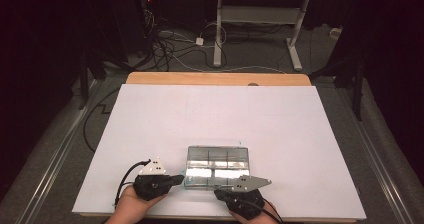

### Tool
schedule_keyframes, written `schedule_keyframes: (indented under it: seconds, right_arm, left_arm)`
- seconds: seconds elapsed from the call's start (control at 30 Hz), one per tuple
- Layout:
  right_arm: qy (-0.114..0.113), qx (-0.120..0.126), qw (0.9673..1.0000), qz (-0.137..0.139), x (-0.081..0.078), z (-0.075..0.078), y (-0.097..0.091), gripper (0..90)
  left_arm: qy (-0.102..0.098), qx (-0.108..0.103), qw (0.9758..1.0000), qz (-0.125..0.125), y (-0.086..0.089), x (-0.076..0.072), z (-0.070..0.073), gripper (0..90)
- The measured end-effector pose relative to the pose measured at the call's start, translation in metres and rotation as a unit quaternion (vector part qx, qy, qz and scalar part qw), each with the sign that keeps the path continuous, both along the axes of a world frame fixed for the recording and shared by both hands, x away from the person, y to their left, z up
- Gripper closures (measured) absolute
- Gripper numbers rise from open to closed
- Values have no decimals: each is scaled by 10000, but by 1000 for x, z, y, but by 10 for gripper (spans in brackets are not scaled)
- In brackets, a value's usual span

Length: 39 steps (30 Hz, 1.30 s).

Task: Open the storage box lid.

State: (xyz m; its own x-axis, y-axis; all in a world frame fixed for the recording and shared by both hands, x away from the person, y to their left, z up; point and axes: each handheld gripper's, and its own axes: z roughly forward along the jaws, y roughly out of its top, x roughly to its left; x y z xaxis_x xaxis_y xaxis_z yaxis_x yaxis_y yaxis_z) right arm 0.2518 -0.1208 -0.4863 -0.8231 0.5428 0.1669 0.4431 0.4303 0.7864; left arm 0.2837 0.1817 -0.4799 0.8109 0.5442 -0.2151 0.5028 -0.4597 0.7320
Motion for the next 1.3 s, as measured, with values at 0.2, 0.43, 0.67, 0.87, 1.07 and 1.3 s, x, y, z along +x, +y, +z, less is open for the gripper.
schedule_keyframes:
  seconds: [0.2, 0.43, 0.67, 0.87, 1.07, 1.3]
  right_arm:
    - [-22, 84, 10000, -18, 0, 1, -1, 900]
    - [-41, 113, 9999, -21, 0, 3, -1, 900]
    - [-37, 129, 9999, -4, 0, 3, -1, 900]
    - [-26, 115, 9999, -27, 0, 2, -1, 900]
    - [-7, -10, 10000, -41, 0, -2, 1, 900]
    - [-135, 226, 9996, -95, 0, 9, -3, 900]
  left_arm:
    - [0, -5, 10000, -7, 0, 0, 0, 874]
    - [-2, -15, 10000, -27, 0, 0, 0, 874]
    - [-11, -8, 10000, -26, -1, 0, 0, 874]
    - [-16, -11, 10000, -19, 0, 0, 1, 874]
    - [-21, -11, 10000, -20, 0, 0, 1, 874]
    - [-27, -15, 10000, -11, 0, 0, 1, 874]
